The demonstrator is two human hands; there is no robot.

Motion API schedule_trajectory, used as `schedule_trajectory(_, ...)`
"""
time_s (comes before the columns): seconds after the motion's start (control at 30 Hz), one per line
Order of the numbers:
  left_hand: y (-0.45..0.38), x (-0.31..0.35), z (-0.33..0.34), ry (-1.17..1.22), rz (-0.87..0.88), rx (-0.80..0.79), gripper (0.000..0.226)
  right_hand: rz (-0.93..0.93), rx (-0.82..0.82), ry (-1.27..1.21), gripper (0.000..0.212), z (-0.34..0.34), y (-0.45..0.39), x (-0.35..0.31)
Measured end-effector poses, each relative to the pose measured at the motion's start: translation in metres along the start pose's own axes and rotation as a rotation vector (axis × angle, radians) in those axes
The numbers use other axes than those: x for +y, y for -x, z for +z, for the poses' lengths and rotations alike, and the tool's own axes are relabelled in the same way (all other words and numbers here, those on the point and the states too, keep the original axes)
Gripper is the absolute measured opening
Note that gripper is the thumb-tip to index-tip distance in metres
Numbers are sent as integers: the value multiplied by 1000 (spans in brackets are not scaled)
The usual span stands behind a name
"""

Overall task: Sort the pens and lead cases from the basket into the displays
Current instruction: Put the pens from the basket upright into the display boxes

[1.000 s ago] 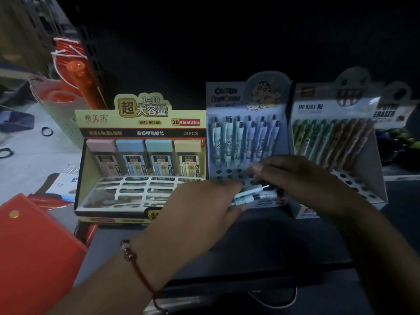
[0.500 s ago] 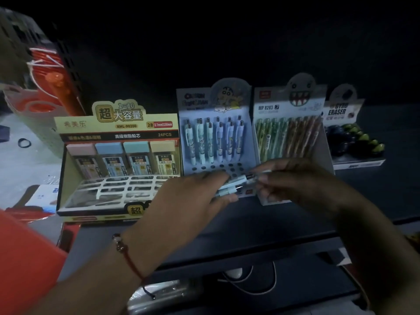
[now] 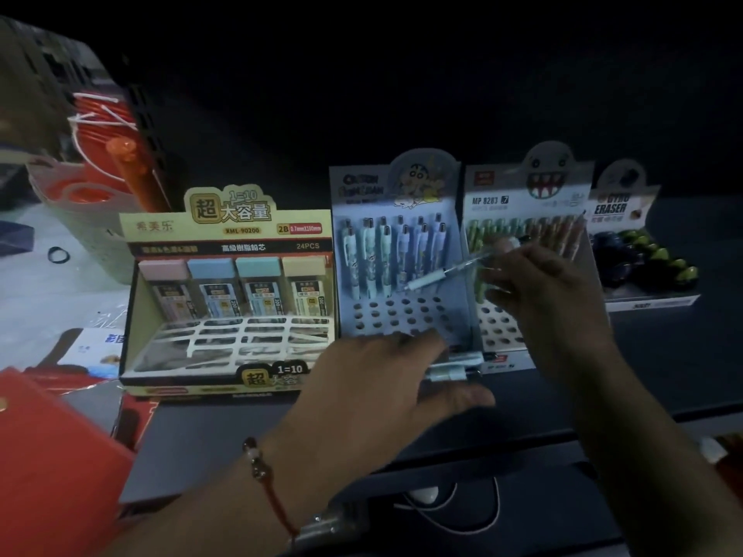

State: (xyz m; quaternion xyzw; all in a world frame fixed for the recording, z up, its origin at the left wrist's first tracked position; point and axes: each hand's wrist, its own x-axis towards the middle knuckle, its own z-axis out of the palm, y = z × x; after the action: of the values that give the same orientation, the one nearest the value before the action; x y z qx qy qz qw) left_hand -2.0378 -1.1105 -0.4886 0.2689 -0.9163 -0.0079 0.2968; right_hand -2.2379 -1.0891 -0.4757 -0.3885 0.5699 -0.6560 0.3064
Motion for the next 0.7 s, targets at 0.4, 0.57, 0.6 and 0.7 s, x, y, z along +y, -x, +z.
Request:
schedule_trajectory(0.4,-2,-11,2,74,92,-4,57,-293,-171,293,12,61,-18,22)
schedule_trajectory(0.57,-4,-13,3,99,78,9,53,-312,-180,322,11,77,-26,25)
schedule_trajectory(0.6,-3,-13,3,107,73,2,54,-317,-183,335,9,77,-28,24)
schedule_trajectory(0.7,-3,-14,3,122,61,-22,57,-334,-201,396,17,73,-34,22)
